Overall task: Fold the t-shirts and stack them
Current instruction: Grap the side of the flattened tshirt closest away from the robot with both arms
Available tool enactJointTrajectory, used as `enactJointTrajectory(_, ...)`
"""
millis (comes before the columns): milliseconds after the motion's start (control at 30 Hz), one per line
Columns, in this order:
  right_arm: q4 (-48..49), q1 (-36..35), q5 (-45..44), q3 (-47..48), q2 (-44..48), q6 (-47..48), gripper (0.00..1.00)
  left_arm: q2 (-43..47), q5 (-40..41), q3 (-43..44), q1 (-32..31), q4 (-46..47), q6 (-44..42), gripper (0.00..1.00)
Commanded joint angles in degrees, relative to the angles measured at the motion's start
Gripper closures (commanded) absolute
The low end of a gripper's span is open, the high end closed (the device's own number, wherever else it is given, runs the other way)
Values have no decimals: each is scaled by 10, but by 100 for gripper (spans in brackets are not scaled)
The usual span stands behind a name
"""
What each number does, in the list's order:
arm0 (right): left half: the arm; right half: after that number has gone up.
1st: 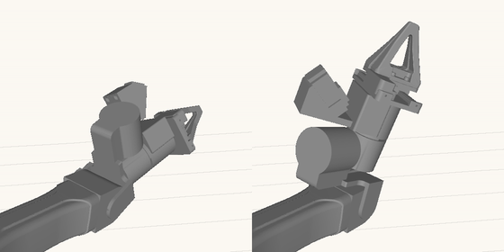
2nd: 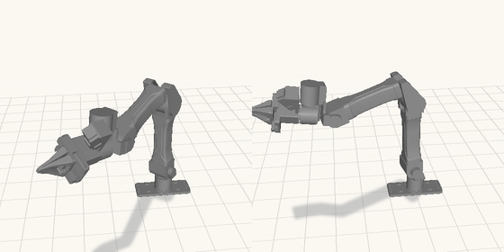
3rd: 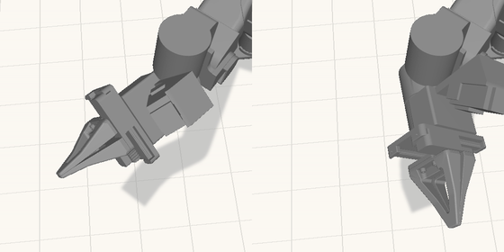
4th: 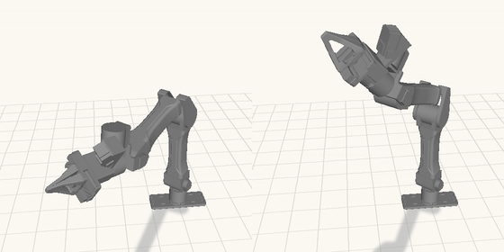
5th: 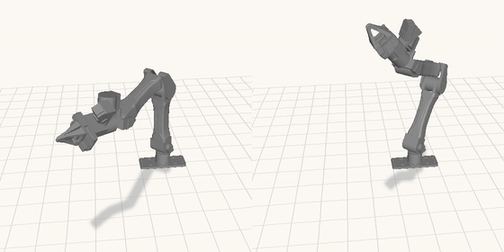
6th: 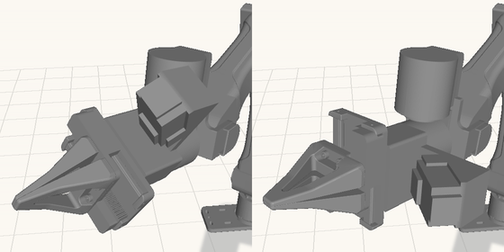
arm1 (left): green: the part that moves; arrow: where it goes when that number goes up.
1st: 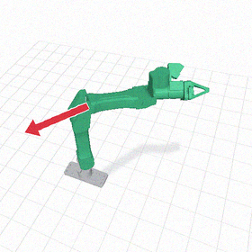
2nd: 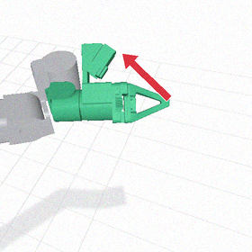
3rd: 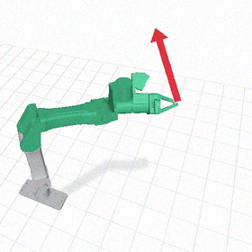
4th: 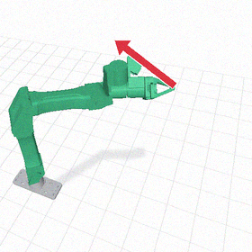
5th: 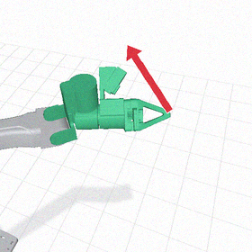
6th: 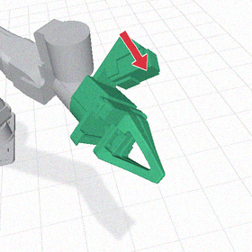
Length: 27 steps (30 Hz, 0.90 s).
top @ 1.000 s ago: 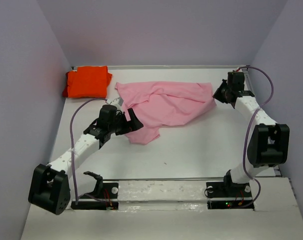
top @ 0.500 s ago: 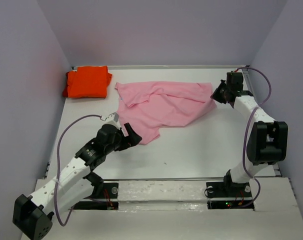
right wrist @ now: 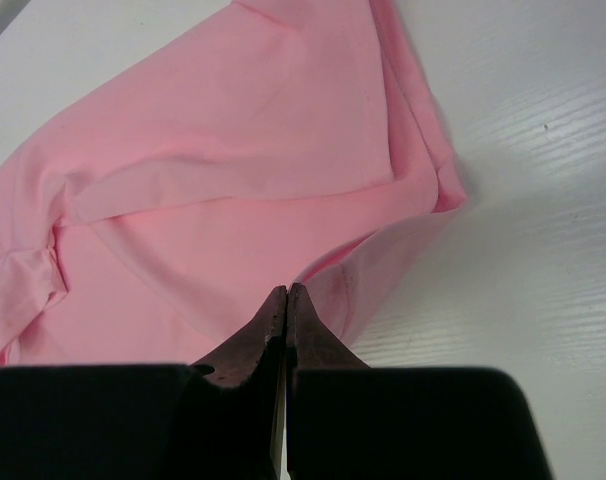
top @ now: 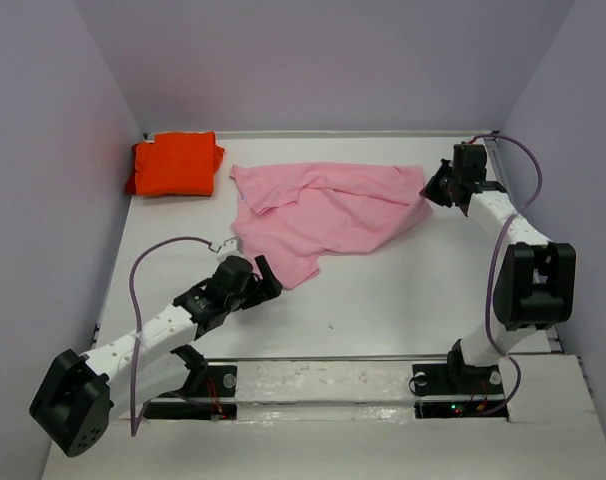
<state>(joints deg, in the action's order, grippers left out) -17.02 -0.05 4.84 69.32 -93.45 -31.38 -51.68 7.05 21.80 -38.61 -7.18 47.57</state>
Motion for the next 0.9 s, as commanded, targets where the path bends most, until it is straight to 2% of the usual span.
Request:
enactJointTrajectory(0, 34, 2, 11, 4, 22, -4, 100, -15, 37, -18, -6, 67, 9, 1)
enactJointTrajectory(433, 48, 2, 22, -4, 14, -2, 100, -137, 57, -1, -9, 159, -37, 1)
enactJointTrajectory(667, 51, 2, 28, -6, 13, 7, 100, -220, 44, 38, -10, 195, -61, 1)
enactJointTrajectory(867, 54, 2, 39, -6, 0, 9, 100, -248, 36, 47, -12, 227, -66, 1)
